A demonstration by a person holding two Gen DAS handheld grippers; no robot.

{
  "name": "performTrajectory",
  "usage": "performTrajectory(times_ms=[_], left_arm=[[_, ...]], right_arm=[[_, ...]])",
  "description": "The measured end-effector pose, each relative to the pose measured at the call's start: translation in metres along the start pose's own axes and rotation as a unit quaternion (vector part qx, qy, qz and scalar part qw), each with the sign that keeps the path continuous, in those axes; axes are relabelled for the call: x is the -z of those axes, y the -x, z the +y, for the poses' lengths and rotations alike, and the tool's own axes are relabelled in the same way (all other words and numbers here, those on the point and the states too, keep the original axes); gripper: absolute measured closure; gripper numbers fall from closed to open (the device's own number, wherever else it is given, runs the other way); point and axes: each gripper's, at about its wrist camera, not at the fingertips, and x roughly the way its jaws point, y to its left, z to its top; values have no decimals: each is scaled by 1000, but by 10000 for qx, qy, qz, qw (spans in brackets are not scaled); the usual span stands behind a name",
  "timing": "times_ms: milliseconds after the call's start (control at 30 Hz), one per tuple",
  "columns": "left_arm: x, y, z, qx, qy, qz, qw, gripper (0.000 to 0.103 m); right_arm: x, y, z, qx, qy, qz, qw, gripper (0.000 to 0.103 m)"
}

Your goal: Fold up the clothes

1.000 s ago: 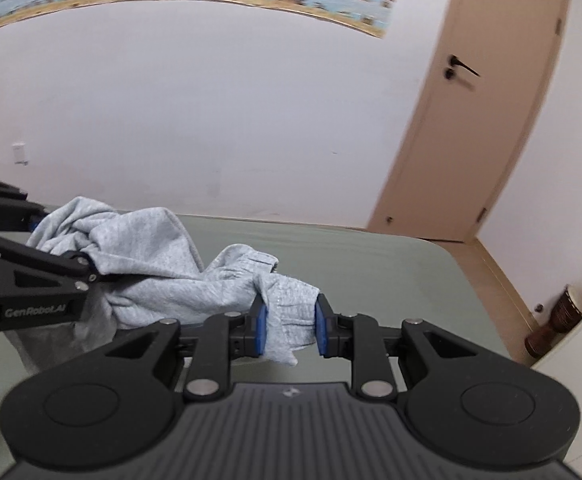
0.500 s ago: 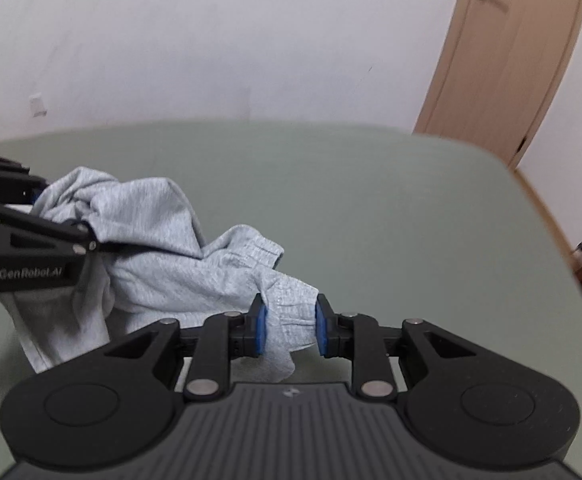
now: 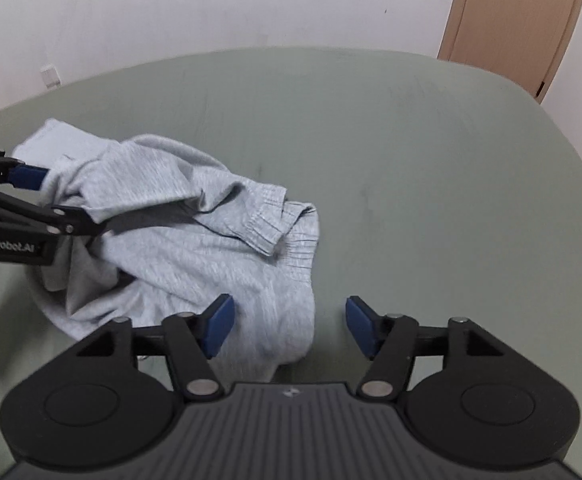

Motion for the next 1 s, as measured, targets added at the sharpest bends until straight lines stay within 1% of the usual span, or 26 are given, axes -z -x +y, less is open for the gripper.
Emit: performTrajectory(times_ms=[67, 100, 200, 233, 300, 333, 367, 467, 600, 667, 867, 1000], left_arm=[[0, 20, 0, -147, -306, -209, 9992, 39], [-5, 25, -5, -163, -465, -289, 9984, 38], [-22, 40, -29, -205, -963, -507, 9938, 30], [-25, 40, -36, -211, -1088, -535, 9924, 28], [-33, 38, -60, -193, -1531, -612, 9861, 28], [-34, 36, -67, -167, -1639, -616, 9844, 27], [-38, 30, -78, -109, -1821, -604, 9814, 27], [-43, 16, -99, 109, -2100, -504, 9763, 27], [-46, -6, -115, 225, -2325, -345, 9717, 28], [-47, -15, -119, 276, -2368, -263, 9708, 28], [-44, -28, -124, 289, -2541, -115, 9667, 28], [-43, -35, -121, 289, -2506, -49, 9676, 28]], right_arm=[[3, 11, -9, 67, -109, -87, 9999, 38], [4, 15, -12, 84, -151, -111, 9998, 38], [6, 18, -25, 67, -375, -173, 9991, 37], [9, 20, -28, 27, -475, -178, 9987, 37], [13, 27, -33, -72, -593, -169, 9981, 38], [15, 30, -34, -117, -627, -154, 9978, 38], [16, 33, -35, -163, -660, -139, 9976, 37], [22, 30, -35, -334, -845, -110, 9958, 38], [30, 28, -47, -556, -1257, -103, 9905, 38], [35, 20, -58, -720, -1607, -61, 9844, 38], [44, -6, -72, -946, -2222, 81, 9704, 38], [48, -20, -74, -1069, -2584, 131, 9600, 38]])
